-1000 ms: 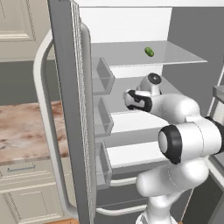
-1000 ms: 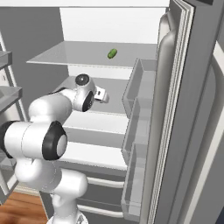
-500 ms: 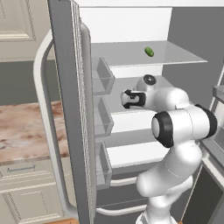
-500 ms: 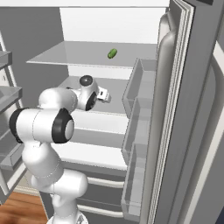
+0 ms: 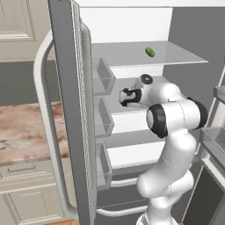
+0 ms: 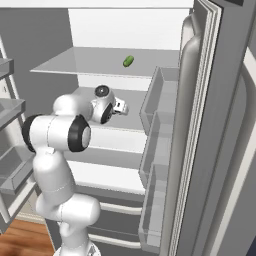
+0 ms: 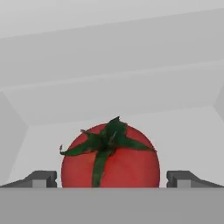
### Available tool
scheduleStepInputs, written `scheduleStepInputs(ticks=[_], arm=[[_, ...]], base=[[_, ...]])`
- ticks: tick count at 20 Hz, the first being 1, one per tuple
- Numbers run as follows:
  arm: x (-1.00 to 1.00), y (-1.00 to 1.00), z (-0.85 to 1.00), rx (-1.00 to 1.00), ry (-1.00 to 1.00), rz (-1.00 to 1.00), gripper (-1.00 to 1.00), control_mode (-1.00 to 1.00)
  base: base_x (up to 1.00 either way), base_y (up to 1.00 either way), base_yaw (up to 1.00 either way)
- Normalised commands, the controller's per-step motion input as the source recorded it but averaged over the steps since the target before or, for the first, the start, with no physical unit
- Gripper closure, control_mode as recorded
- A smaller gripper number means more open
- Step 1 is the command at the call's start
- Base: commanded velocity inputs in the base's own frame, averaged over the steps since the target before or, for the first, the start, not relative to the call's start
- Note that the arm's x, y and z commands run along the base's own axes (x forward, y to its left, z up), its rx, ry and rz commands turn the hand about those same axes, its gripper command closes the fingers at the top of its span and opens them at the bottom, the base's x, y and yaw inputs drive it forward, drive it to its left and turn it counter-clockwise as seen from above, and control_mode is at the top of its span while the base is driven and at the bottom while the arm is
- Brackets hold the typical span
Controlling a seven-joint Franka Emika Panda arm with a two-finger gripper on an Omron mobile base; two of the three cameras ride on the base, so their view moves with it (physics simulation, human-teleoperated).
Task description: Move the cucumber and tomato from the second highest shelf to the top shelf to make space. Then, place the pitcher from the counter on the cleared second highest shelf.
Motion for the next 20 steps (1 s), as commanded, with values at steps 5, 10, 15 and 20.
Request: scheduleStepInputs(ticks=[5,10,15,20], arm=[[0.37,0.00,-0.21,0.00,0.00,0.00,-1.00,-1.00],[0.05,0.00,-0.55,0.00,0.04,0.00,1.00,-1.00],[-0.24,0.09,-0.78,-0.03,0.10,0.00,1.00,-1.00],[-0.83,0.09,-0.66,-0.01,-0.03,0.00,1.00,-1.00]], base=[[0.00,0.00,0.00],[0.00,0.00,0.00],[0.00,0.00,0.00],[0.00,0.00,0.00]])
